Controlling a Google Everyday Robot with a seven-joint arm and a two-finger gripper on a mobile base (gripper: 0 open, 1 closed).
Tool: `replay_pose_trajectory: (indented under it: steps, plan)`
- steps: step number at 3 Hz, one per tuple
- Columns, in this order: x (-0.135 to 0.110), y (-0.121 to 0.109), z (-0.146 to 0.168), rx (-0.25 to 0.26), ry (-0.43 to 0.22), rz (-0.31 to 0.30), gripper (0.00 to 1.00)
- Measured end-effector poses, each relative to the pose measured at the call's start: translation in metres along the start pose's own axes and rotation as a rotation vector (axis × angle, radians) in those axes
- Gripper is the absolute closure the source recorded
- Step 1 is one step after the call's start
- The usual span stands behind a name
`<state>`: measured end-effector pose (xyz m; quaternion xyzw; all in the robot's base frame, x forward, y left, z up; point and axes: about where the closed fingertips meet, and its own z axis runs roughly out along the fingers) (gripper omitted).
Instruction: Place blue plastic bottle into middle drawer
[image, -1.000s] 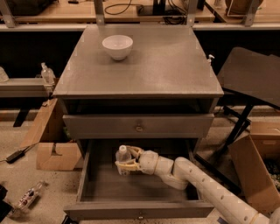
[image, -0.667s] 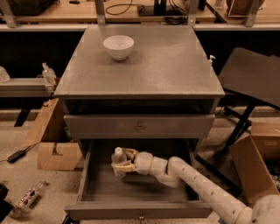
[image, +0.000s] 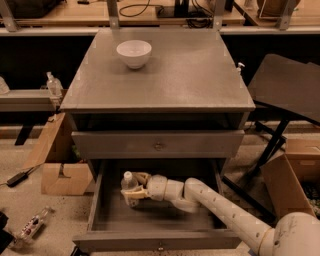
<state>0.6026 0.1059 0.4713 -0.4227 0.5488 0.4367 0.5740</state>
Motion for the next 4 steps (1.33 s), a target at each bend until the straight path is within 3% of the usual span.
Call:
replay_pose_trajectory:
  steps: [3,4]
  plan:
    - [-0.0015,0.0036,0.0059,-0.01,-0.004,0.001,0.04]
    - [-0.0017,0.004,0.0067,-0.012,-0.005,0.002,0.0]
